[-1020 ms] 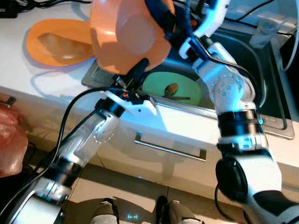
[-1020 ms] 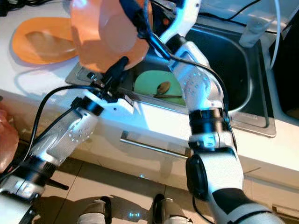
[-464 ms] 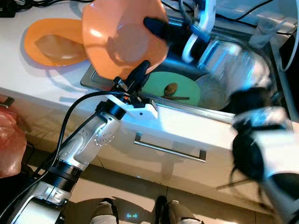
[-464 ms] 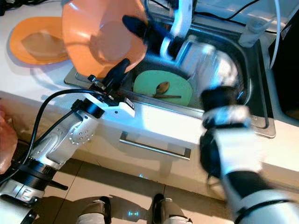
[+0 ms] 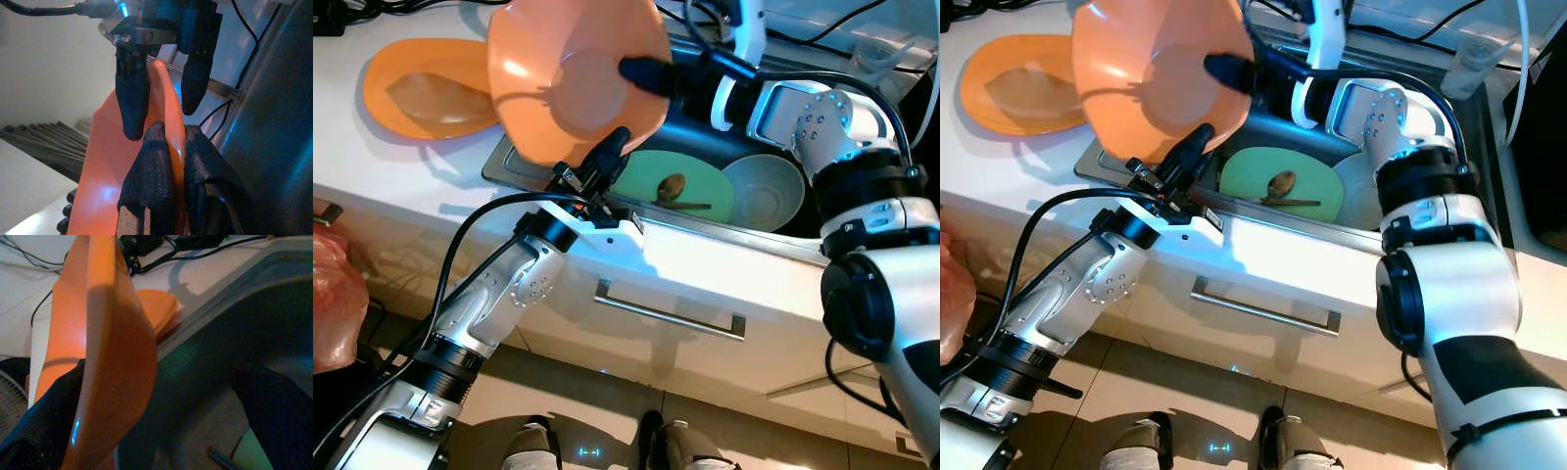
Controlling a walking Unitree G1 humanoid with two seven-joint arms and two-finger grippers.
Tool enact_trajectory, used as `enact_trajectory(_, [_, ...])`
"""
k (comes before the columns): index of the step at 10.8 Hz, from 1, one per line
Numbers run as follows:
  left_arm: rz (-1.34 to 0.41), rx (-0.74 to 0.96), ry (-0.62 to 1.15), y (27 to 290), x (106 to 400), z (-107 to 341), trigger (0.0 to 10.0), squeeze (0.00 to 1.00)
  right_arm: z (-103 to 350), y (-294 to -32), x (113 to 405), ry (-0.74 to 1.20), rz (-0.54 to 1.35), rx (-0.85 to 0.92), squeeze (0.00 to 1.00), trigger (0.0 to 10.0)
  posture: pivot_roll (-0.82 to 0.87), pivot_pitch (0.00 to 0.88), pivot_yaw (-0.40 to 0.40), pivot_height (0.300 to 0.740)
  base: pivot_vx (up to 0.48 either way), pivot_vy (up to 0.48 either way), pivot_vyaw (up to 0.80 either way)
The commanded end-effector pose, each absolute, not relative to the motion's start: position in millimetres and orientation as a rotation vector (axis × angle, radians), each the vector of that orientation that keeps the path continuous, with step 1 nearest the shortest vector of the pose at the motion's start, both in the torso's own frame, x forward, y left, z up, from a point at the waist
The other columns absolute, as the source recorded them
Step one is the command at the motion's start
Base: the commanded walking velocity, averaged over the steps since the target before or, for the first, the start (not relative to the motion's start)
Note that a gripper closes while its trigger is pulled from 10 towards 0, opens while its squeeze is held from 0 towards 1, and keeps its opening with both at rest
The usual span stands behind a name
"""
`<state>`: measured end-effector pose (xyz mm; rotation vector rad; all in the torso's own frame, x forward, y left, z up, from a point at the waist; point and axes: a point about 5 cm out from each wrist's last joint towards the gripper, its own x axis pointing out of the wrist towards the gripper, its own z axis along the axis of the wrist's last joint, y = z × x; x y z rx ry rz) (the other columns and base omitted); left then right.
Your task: Kitchen organization
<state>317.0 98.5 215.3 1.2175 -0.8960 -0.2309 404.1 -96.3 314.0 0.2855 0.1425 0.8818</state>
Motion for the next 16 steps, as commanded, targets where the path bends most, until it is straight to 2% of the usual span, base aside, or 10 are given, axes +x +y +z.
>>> enact_trajectory(1, [-0.351,1.261,-0.836,91,311,189,0.0,0.0,319,-100,404,0.141,0.886,0.26,0.0,5.3,0.03,0.24,-0.118,0.74,0.0,0.0,0.0])
enact_trajectory(2, [-0.352,1.261,-0.837,91,311,189,0.0,0.0,318,-101,405,0.148,0.884,0.248,0.0,0.0,0.03,0.239,-0.12,0.74,0.0,0.0,0.0])
enact_trajectory(11, [-0.38,1.263,-0.841,85,308,184,0.0,0.0,305,-108,411,0.156,0.842,0.167,0.0,0.0,0.03,0.239,-0.12,0.74,0.0,0.0,0.0])
enact_trajectory(16, [-0.384,1.266,-0.846,83,307,184,0.0,0.0,296,-106,408,0.215,0.891,0.179,0.0,0.0,0.02,0.241,-0.122,0.74,0.0,0.0,0.0])
